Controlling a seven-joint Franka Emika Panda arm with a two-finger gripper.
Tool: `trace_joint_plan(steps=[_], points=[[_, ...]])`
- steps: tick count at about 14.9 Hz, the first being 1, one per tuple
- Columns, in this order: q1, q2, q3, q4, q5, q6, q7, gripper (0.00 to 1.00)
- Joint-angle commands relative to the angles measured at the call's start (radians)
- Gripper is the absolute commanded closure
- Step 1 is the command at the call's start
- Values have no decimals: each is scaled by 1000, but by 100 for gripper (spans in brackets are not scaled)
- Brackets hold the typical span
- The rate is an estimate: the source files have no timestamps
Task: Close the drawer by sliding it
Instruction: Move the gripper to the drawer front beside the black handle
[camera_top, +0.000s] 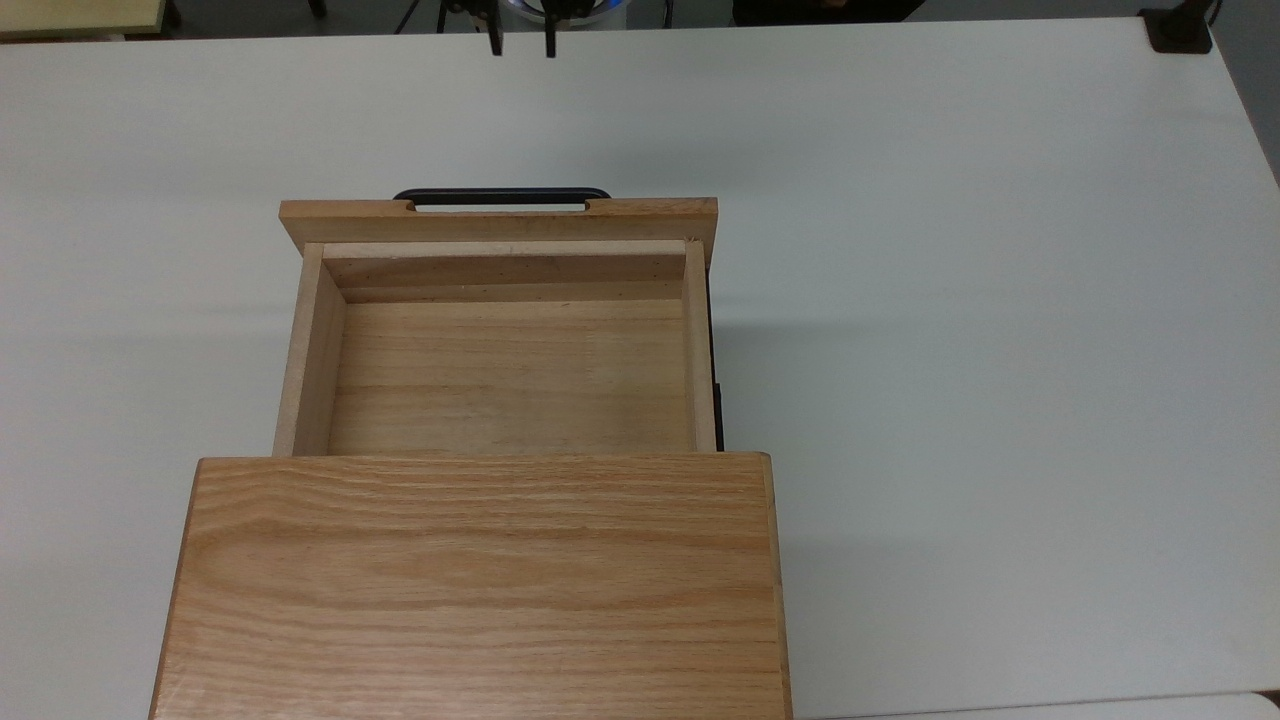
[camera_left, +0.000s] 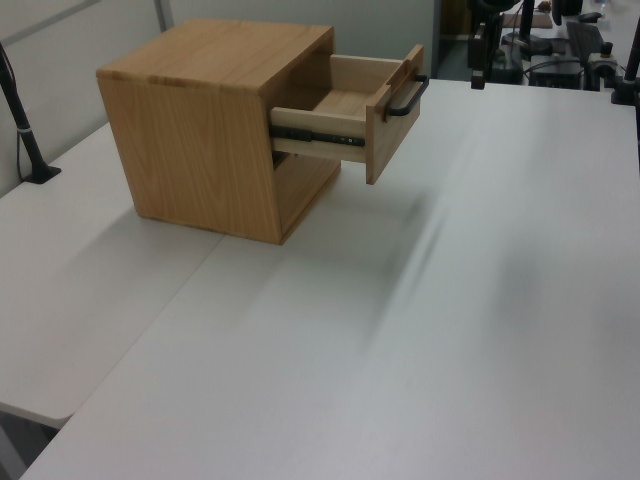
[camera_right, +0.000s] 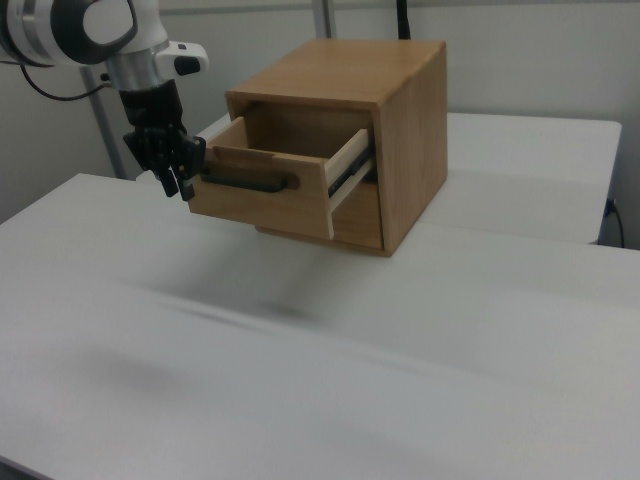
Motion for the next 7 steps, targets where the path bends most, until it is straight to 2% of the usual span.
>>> trace_joint_plan(steps=[1,7], points=[[-7,15,0,7,16,12,-73,100],[-7,65,-2,13,14,58,-72,100]])
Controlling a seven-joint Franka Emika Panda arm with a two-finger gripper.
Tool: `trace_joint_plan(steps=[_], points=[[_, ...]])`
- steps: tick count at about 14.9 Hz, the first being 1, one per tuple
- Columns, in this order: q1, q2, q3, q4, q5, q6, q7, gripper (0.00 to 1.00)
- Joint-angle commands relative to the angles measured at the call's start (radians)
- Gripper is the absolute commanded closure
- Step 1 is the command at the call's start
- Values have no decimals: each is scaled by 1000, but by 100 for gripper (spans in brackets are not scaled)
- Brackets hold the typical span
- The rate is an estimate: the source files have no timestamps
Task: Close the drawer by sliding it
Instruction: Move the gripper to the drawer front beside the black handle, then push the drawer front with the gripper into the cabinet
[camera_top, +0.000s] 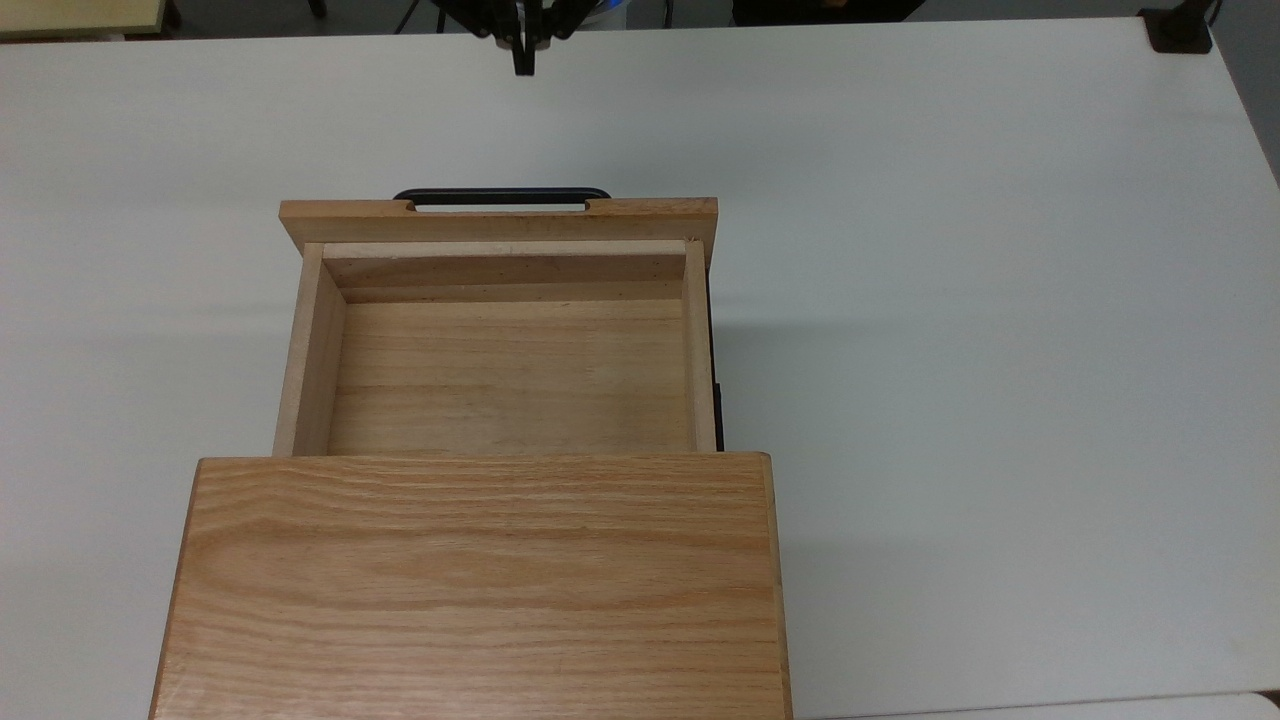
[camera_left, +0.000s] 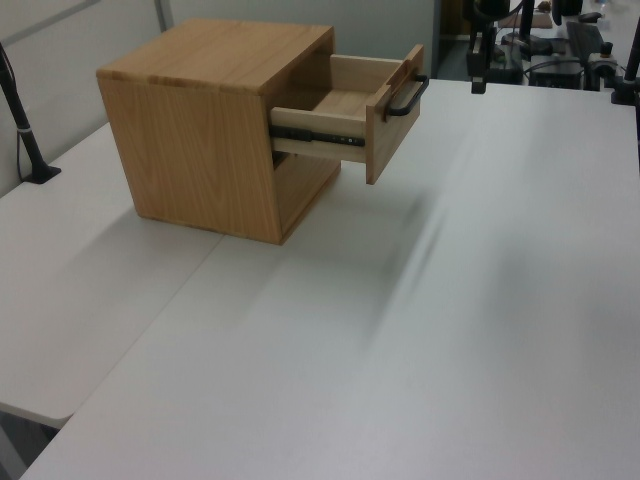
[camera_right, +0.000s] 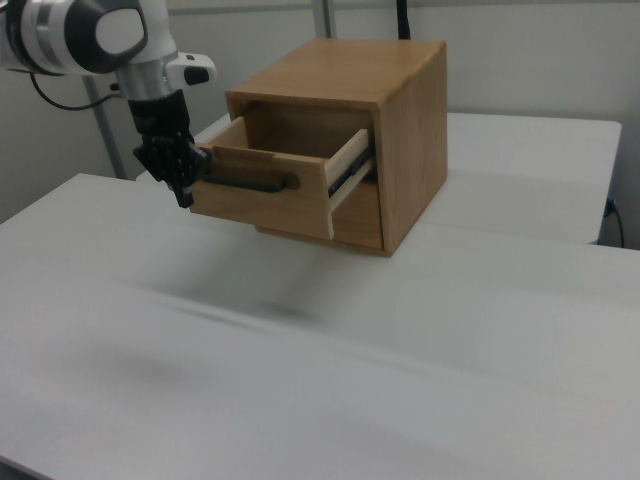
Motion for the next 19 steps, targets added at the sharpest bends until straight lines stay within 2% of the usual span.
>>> trace_joint_plan(steps=[1,6,13,19], points=[[-8,50,-2,13,13,66,-27,100],[-19,143,-2,25,14,211,-20,100],[-42,295,-2,177,17,297,5,100],[-35,426,0,269,13,509,108,100]])
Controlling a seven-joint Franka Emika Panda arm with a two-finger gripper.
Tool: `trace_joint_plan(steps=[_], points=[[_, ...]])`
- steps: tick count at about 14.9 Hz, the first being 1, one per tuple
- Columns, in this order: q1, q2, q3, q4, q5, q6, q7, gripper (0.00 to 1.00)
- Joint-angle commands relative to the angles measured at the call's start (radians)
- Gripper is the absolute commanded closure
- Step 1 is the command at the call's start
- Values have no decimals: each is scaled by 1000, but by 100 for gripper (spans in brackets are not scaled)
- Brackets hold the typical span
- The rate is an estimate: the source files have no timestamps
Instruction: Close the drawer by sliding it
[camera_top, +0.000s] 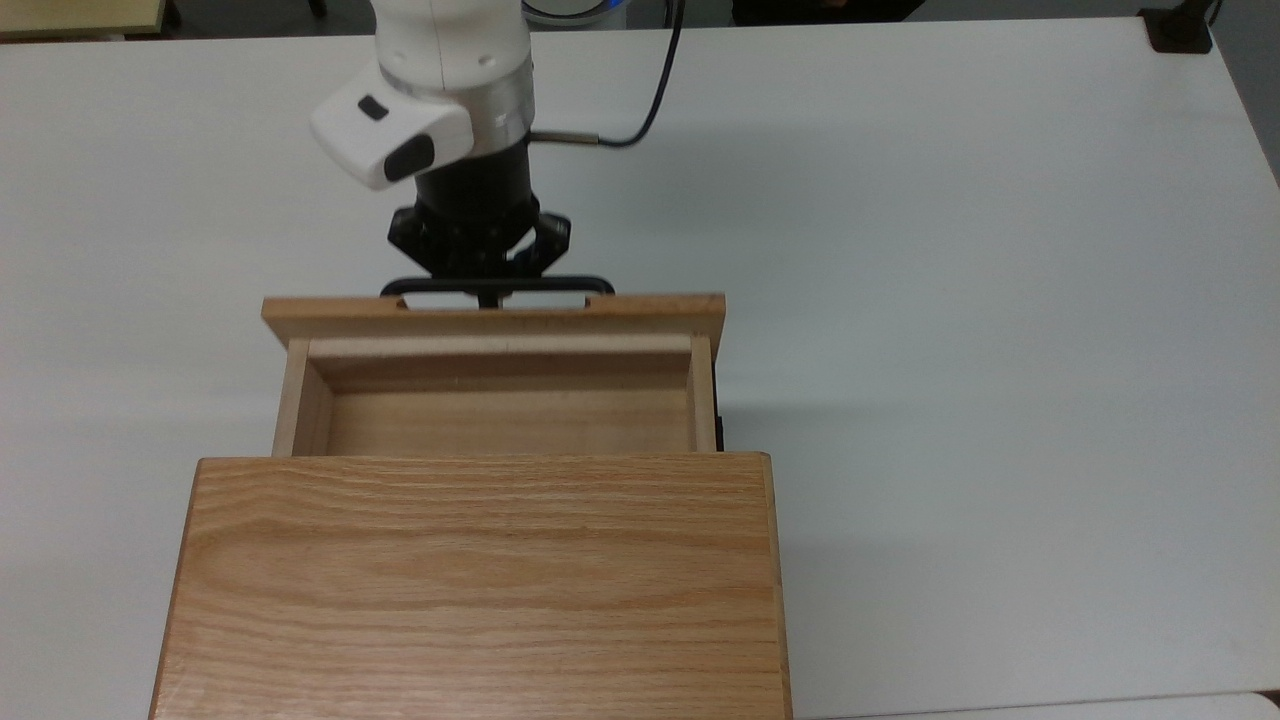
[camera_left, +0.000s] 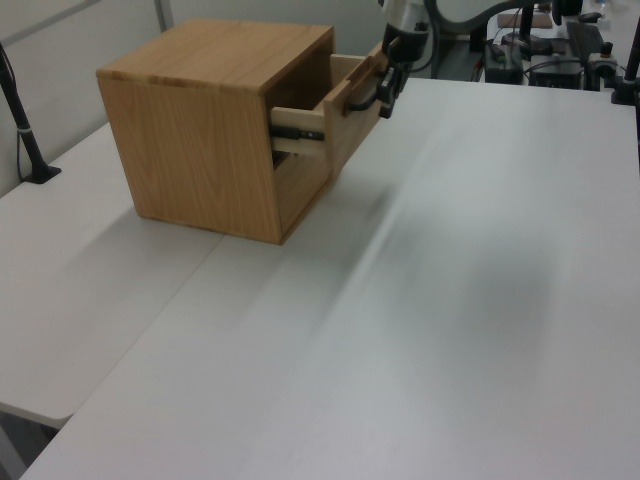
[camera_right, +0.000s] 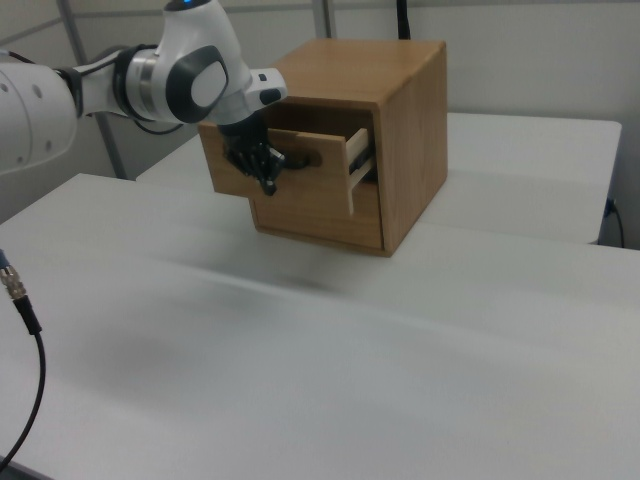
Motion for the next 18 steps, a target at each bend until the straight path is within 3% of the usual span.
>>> trace_joint_plan(steps=[1,10,15,18], points=[[7,82,3,65,9,128,78,100],[13,157,6,61,9,558,135,100],[13,150,6,46,6,569,144,100],[7,119,6,-25,3,544,139,100]])
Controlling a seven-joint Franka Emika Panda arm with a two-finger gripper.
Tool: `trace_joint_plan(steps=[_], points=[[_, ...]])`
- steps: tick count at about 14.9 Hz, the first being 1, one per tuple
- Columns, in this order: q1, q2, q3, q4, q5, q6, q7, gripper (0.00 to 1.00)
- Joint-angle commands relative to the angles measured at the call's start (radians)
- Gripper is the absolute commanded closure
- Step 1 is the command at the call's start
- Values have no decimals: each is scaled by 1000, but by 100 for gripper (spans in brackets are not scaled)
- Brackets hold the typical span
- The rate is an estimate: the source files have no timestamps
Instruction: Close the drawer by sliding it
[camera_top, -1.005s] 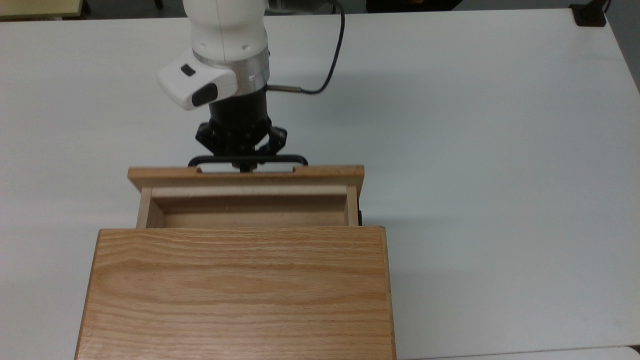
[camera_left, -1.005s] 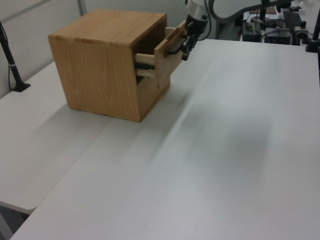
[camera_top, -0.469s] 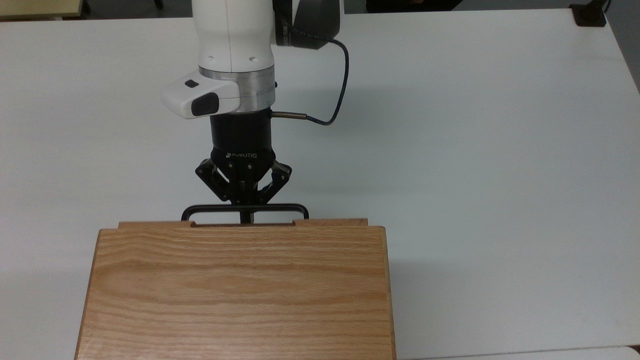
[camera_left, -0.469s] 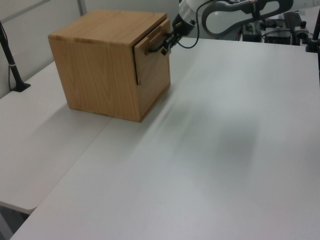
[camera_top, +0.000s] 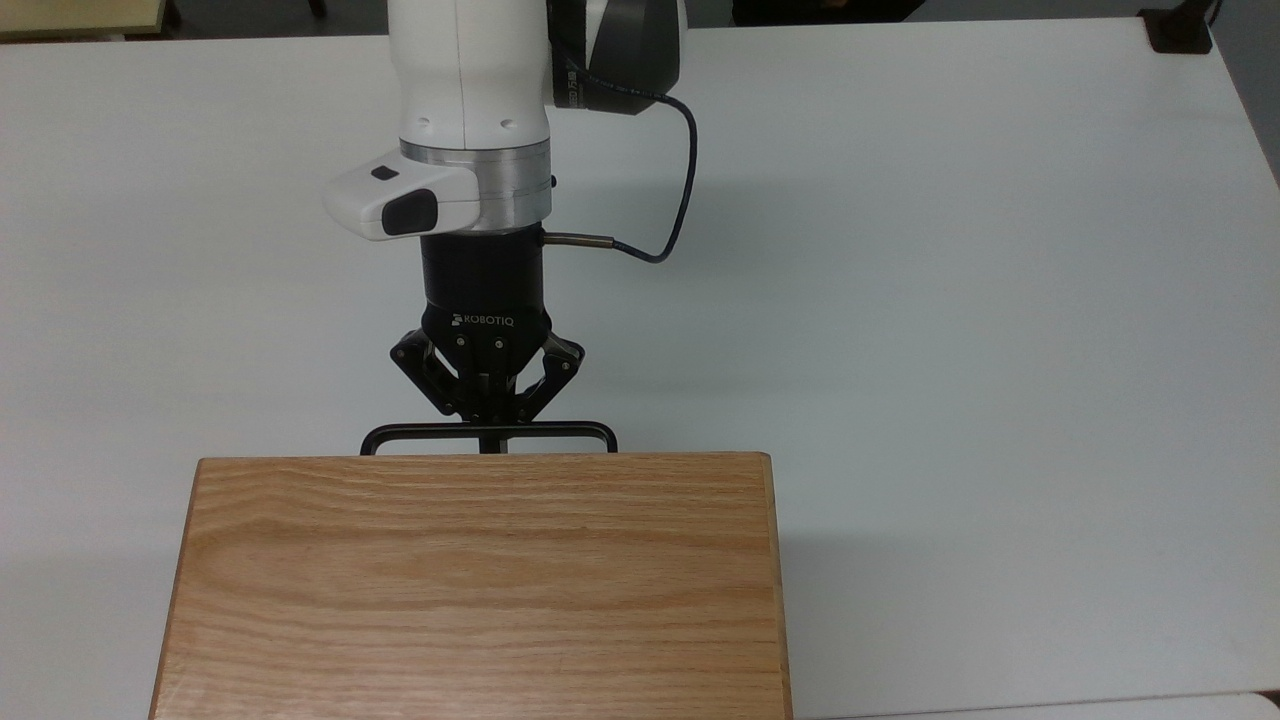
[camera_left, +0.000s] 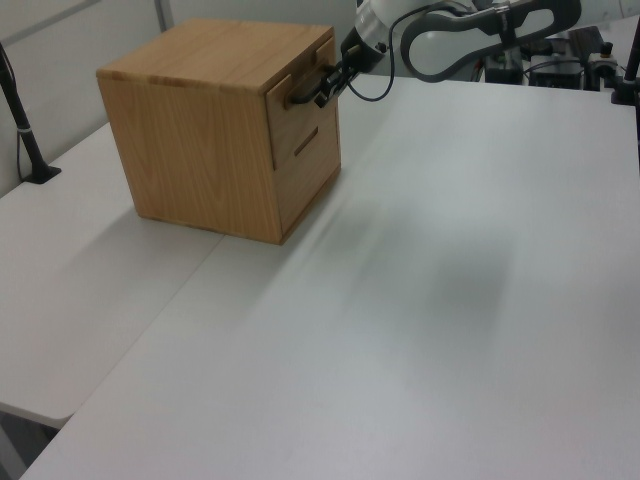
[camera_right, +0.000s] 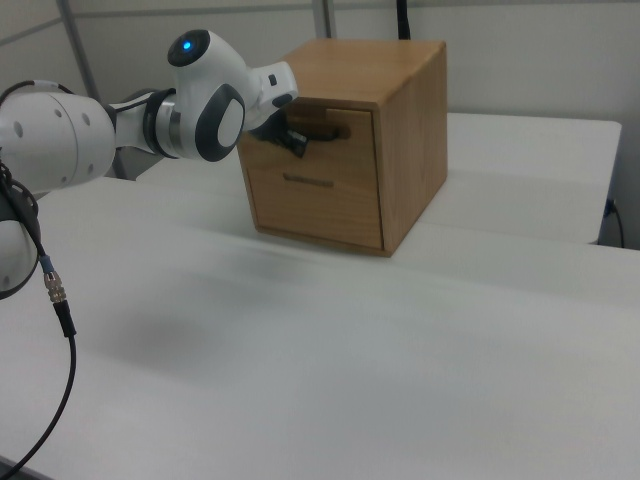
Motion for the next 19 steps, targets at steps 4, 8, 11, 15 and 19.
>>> trace_joint_plan(steps=[4,8,11,15,19], points=[[-2,-160,0,-192,4,-133,13,100],[-13,-288,0,-211,4,-522,10,100],[-13,-393,0,-243,4,-728,8,100],[-7,-520,0,-307,4,-896,7,100],[-1,-596,0,-333,6,-936,5,79]])
